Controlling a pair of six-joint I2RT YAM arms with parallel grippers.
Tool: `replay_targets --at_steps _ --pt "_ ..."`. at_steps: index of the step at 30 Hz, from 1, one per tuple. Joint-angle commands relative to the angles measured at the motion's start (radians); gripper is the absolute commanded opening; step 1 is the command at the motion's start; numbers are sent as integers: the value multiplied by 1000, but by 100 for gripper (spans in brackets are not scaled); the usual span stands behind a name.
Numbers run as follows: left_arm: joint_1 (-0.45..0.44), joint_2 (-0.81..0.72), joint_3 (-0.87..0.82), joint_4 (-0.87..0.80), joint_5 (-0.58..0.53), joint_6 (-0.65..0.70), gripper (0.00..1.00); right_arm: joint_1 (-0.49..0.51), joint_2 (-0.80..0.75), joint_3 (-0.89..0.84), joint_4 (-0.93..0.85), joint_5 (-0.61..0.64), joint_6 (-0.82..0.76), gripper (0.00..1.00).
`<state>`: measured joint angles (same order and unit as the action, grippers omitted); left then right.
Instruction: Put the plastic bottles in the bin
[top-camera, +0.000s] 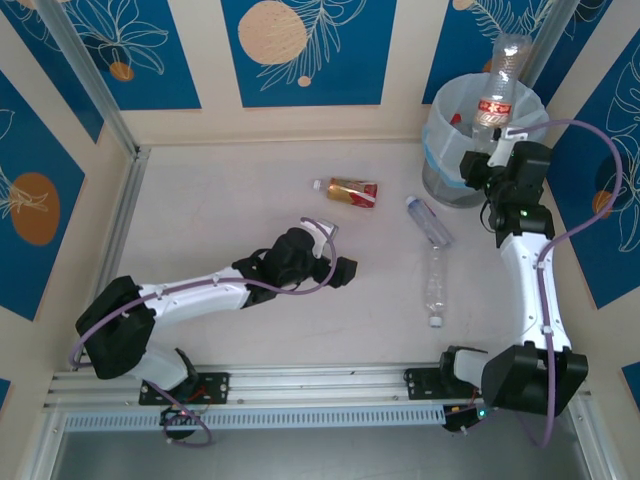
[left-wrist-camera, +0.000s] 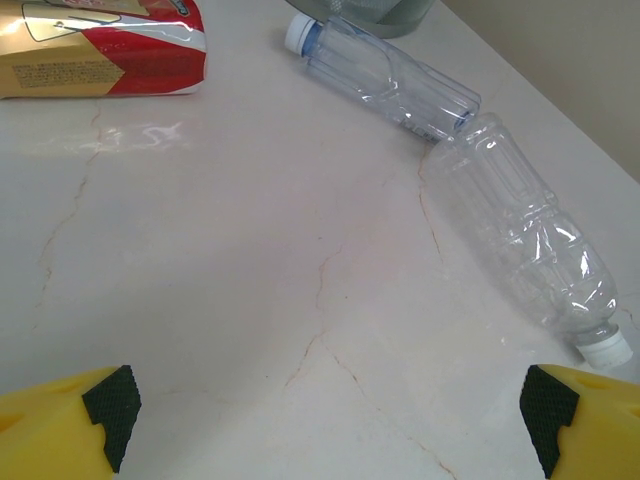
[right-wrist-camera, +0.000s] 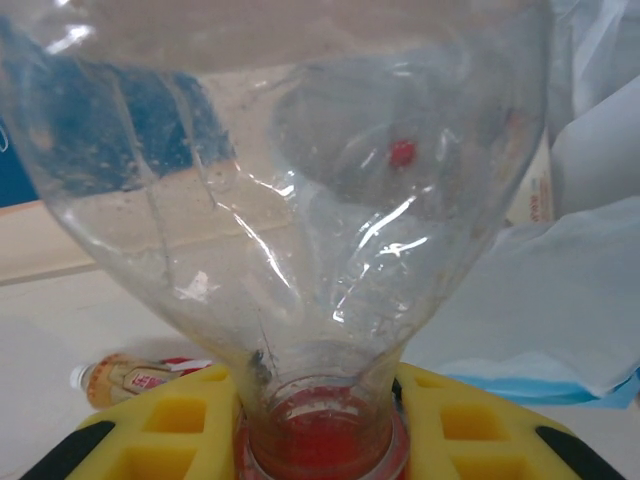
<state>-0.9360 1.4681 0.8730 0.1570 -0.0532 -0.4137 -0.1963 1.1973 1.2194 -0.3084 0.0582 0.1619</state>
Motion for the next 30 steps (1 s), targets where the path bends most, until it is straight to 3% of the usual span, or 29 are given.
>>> replay_targets --at_steps 1,16,30 --pt "8 1 14 10 18 -7 99 -32 47 78 -10 -73 -17 0" --pt "9 -8 18 -10 13 0 99 -49 296 249 106 20 -55 1" --pt "10 -27 -9 1 -2 -9 99 -64 493 461 -1 20 -99 26"
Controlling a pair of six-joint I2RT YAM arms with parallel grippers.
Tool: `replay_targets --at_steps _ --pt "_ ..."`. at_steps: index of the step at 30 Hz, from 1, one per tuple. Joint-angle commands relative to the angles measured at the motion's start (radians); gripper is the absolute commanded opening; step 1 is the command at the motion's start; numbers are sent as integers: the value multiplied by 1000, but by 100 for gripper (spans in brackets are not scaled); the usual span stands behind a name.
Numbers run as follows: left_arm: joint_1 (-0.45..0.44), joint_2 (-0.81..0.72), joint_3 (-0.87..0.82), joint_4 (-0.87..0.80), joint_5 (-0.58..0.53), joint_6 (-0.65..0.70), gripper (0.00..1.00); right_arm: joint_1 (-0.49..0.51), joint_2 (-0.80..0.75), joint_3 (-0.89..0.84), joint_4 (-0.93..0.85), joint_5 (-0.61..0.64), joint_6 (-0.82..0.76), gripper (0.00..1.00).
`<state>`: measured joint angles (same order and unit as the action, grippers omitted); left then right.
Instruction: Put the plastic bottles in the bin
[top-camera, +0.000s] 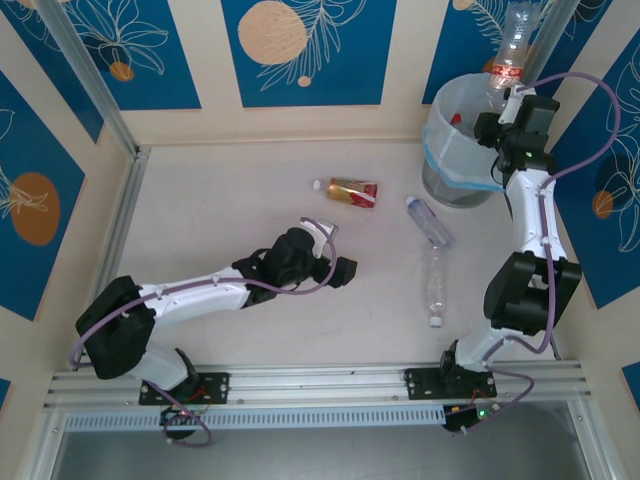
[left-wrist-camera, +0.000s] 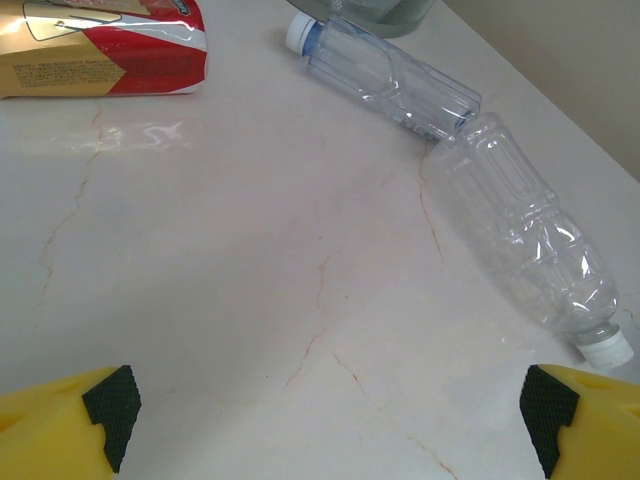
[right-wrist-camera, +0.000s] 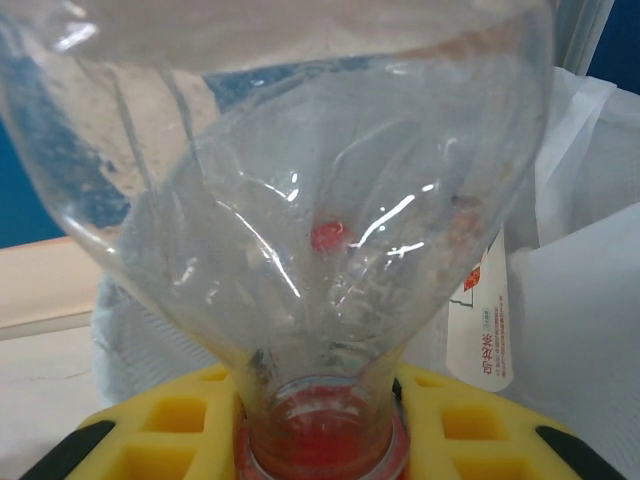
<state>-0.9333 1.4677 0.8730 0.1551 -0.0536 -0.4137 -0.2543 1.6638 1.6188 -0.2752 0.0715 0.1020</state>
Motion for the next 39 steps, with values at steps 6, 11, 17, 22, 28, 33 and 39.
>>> replay_targets --at_steps 6,11,17,22,28,33,39 --pt "8 -40 -24 7 -20 -16 99 -6 63 90 -54 28 -50 41" --pt "8 -38 -25 8 -16 -16 99 -6 82 111 -69 50 -35 56" --pt "9 -40 -31 11 -20 -17 99 -6 71 122 -76 59 -11 62" --pt "8 -40 -32 14 -17 -18 99 -6 31 109 -75 59 28 67" --pt "8 -40 -36 20 -11 -20 99 -3 -51 28 -1 127 92 99" --pt "8 -41 -40 18 -15 -21 99 -7 -33 64 -20 203 113 100" --pt "8 -27 -34 21 -20 -25 99 11 124 240 -108 205 78 100"
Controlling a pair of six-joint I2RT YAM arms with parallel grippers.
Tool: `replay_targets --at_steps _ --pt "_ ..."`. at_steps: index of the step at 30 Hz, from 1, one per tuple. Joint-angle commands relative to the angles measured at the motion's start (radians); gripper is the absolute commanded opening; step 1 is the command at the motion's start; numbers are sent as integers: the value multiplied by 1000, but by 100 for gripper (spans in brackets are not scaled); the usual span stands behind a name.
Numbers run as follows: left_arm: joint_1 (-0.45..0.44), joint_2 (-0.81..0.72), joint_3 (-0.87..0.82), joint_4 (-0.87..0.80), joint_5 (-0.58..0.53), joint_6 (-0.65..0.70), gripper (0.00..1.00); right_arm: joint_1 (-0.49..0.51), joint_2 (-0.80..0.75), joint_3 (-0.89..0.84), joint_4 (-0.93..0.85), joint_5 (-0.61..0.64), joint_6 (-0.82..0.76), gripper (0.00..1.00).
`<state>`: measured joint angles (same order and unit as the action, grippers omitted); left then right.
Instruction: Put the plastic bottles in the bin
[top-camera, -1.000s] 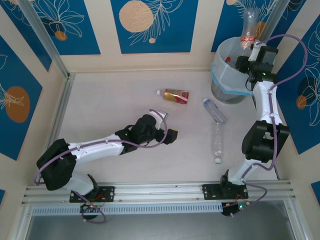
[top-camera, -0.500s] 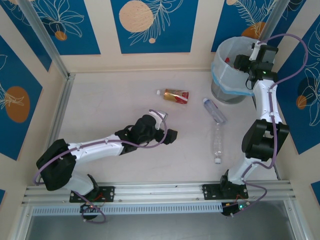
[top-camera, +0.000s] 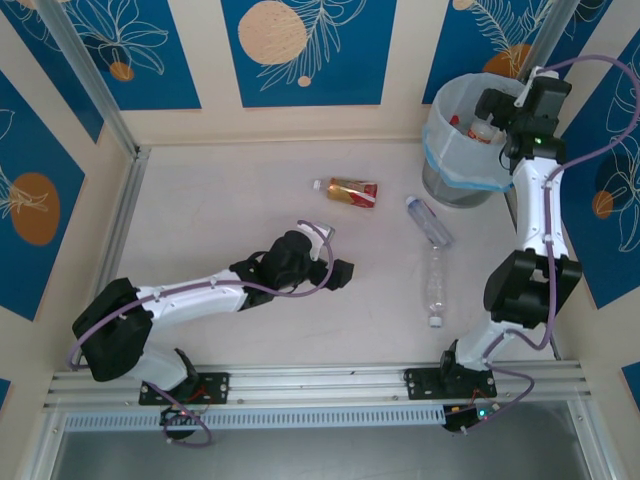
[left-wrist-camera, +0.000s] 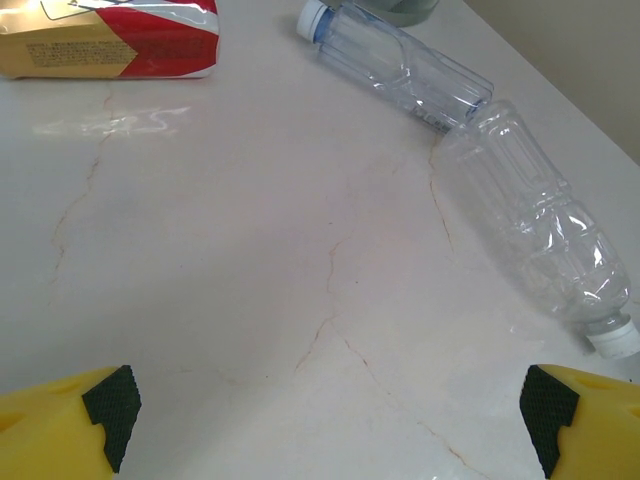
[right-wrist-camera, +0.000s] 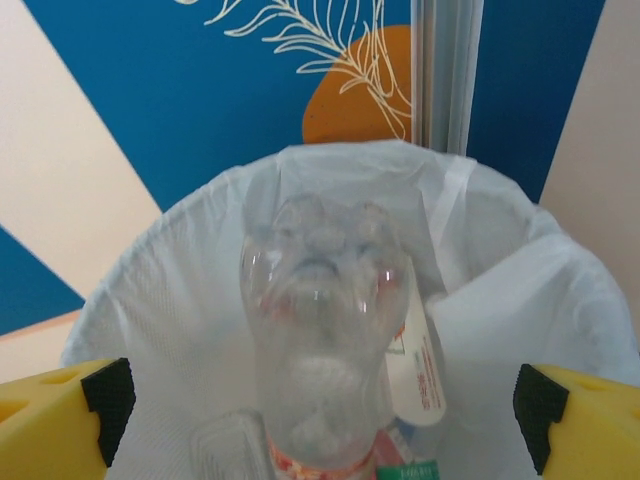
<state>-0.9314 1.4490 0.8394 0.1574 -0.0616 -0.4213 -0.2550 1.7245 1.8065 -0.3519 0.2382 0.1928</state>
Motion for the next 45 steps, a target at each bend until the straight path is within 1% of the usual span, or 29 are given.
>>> replay_targets --at_steps 1,3,4,5,6,8,9,12,16,19,22,25,30,36,39,42,45 --pt "6 -5 2 18 -13 -17 99 17 84 76 -28 41 -20 100" --pt "6 4 7 16 -17 -14 99 30 145 164 -58 56 -32 99" --pt "6 9 10 15 -18 -13 99 41 171 195 -61 87 -48 100" --pt "7 16 14 14 -18 -12 99 60 196 223 -48 152 -78 100" --pt "7 23 20 14 -16 -11 99 83 225 241 -22 254 -113 99" --pt "9 35 30 12 -10 -10 99 119 272 276 11 415 -165 100" --pt "9 39 34 13 -6 -10 99 131 287 284 29 469 -177 99" --pt "9 45 40 17 -5 -10 99 143 289 241 99 550 -175 100" --pt "13 45 38 14 -2 -10 99 122 262 142 157 596 -124 100" --pt "14 42 37 6 4 -9 99 86 220 68 172 582 -56 99" --pt "14 39 31 8 6 -11 99 53 187 50 134 544 -2 100" --pt "14 44 30 15 10 -20 99 41 177 52 97 488 7 100" --pt "16 53 35 27 23 -35 99 40 166 52 73 412 8 100" --pt "15 46 32 24 23 -42 99 34 145 45 38 296 58 100" --pt "16 45 33 19 25 -42 99 41 103 6 70 268 74 100" --pt "16 50 36 23 34 -41 99 37 62 -34 66 203 127 100" --pt "16 54 39 28 43 -44 99 60 0 -116 127 215 109 100"
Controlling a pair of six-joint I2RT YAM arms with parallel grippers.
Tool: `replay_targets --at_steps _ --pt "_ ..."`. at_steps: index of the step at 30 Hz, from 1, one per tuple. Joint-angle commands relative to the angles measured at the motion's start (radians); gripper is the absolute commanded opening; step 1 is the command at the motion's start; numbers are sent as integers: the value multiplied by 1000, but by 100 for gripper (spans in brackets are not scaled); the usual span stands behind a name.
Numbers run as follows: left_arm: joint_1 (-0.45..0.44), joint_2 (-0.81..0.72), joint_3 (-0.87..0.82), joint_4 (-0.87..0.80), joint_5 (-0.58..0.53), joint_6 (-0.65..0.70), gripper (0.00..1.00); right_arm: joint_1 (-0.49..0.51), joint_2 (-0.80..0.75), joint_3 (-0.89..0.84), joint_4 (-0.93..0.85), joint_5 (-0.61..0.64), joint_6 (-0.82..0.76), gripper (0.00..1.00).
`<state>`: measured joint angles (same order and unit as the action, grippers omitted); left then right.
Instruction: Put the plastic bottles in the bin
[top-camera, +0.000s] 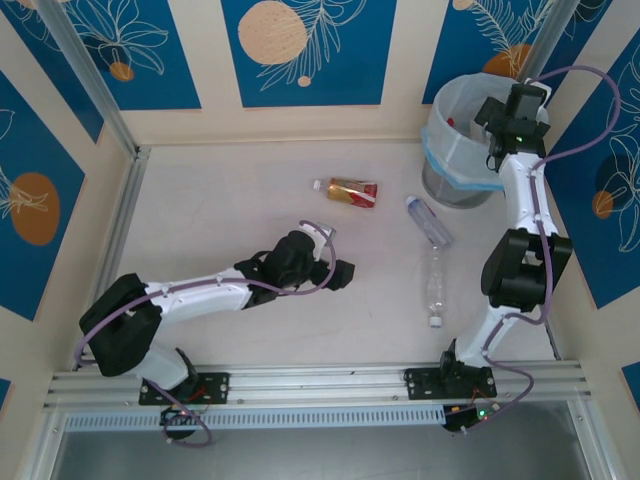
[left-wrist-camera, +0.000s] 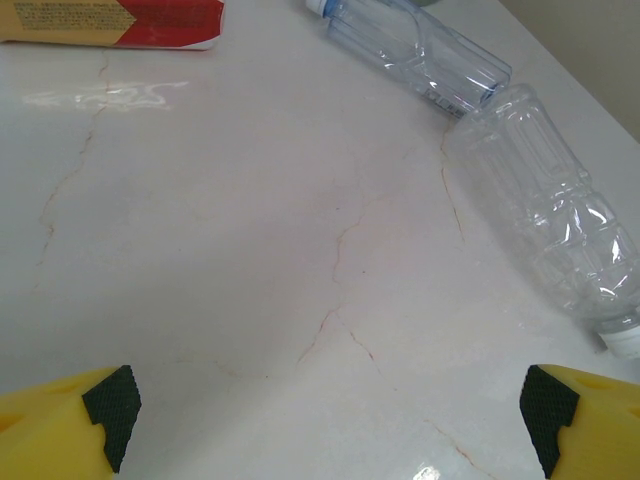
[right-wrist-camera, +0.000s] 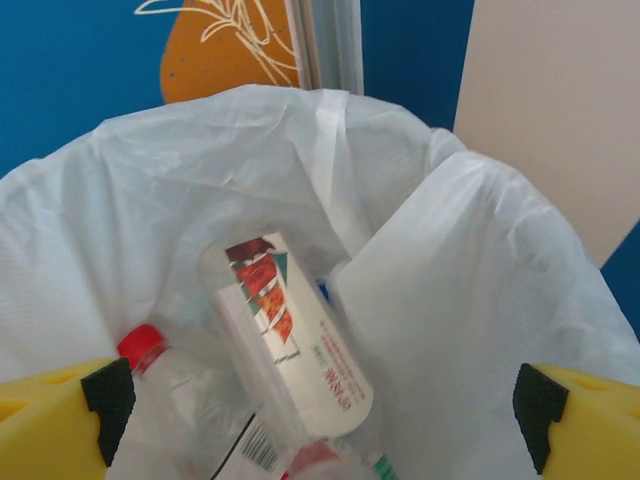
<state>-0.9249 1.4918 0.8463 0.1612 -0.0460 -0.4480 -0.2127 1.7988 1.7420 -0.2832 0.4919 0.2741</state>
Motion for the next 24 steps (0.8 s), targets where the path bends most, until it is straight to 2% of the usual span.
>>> replay_targets --at_steps 1,4,8,12,18,24 --pt "9 11 33 27 32 -20 99 22 -101 -83 87 -44 21 100" --pt "9 12 31 31 44 -20 99 27 -165 -140 84 -67 29 100" --pt "9 13 25 44 71 -15 99 33 -274 -205 -42 -103 89 99" --pt "9 19 26 60 135 0 99 39 -448 -375 -119 -205 159 100" --pt "9 49 80 -24 220 55 99 53 -672 -574 -248 -308 171 100" --pt "6 112 139 -89 240 48 99 67 -773 -743 -387 -402 235 99"
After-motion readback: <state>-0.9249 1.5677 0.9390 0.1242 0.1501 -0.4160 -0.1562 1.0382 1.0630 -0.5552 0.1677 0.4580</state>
